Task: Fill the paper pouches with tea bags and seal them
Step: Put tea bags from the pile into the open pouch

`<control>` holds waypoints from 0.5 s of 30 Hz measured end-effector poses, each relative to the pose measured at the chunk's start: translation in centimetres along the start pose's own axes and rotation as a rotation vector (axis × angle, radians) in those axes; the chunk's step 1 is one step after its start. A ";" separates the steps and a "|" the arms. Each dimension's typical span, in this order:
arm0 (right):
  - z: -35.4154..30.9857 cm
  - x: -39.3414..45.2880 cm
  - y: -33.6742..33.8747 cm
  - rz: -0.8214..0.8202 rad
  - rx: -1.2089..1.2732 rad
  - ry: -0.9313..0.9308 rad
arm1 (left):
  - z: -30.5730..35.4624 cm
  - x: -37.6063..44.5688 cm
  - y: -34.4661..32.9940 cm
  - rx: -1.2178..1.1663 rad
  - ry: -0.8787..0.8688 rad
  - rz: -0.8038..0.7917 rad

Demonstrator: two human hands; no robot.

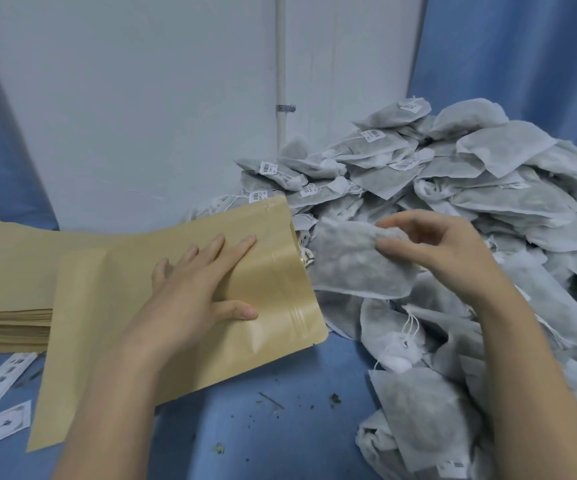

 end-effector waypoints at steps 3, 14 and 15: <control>0.5 0.3 -0.9 0.010 0.108 -0.072 | 0.2 0.0 0.2 -0.026 -0.007 0.013; -0.6 0.4 -4.8 0.070 0.085 -0.012 | 1.3 0.0 0.9 -0.108 -0.071 0.052; -0.9 0.3 -4.8 0.061 0.068 0.012 | 1.2 -0.1 1.1 -0.121 -0.066 0.065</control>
Point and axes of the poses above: each hand's wrist, its own x-axis towards the middle knuckle, its own y-axis out of the back of the hand, z = x × y, the point moved 6 cm from there along x, towards the middle knuckle, and after that the axes turned 9 degrees about -y, right-handed, at the moved point
